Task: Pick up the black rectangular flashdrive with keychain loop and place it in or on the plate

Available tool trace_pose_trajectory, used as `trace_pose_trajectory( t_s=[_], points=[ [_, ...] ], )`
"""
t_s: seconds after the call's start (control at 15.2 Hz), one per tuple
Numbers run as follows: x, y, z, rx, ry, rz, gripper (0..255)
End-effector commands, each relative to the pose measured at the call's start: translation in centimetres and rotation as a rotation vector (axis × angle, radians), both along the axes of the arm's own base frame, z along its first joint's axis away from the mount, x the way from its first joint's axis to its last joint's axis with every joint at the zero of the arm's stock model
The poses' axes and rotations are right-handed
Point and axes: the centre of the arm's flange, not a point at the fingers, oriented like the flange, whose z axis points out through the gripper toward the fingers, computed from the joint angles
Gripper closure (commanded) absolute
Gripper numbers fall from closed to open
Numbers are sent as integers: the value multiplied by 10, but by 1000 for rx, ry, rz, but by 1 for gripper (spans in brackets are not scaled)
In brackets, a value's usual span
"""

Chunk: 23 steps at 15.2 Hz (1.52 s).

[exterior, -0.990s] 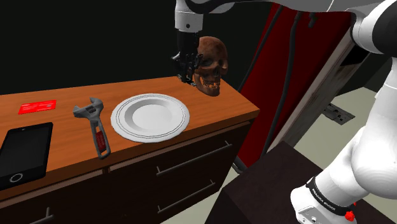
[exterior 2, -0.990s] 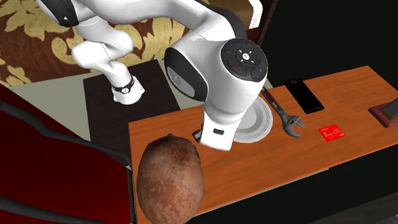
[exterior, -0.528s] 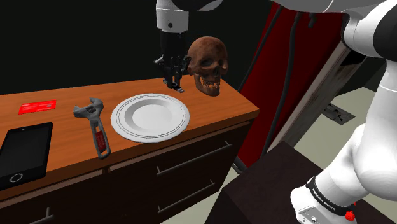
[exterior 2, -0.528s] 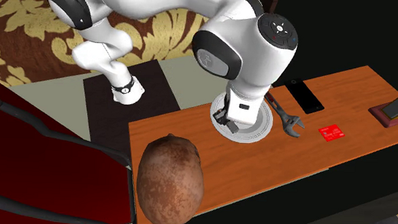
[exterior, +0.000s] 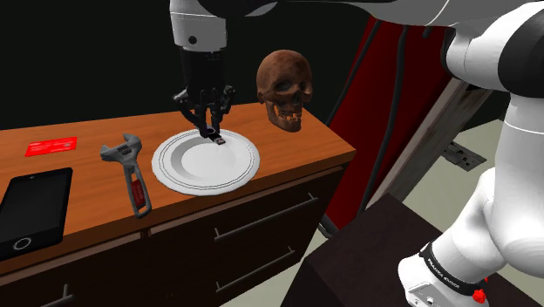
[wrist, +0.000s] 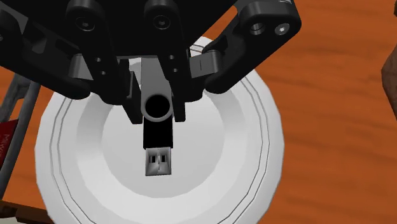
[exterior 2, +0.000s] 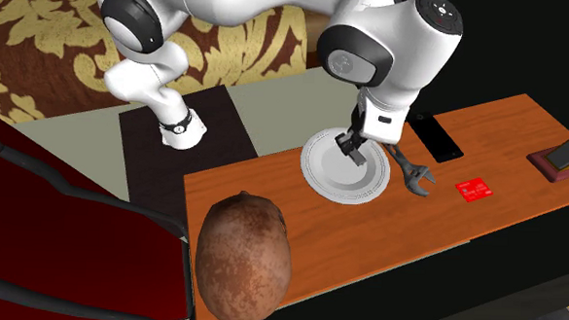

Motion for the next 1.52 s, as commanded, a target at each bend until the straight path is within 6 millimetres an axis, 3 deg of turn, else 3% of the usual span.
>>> trace_pose_trajectory(
  t_s=[0.0, 0.79, 1.25, 1.32, 1.45],
  points=[
    [-2, 3, -8, 0, 0, -1, 255],
    [-2, 3, -70, 0, 0, -1, 255],
    [-2, 3, -70, 0, 0, -1, 255],
    [-2, 3, -70, 0, 0, -1, 0],
    [-2, 3, -70, 0, 0, -1, 0]
  ],
)
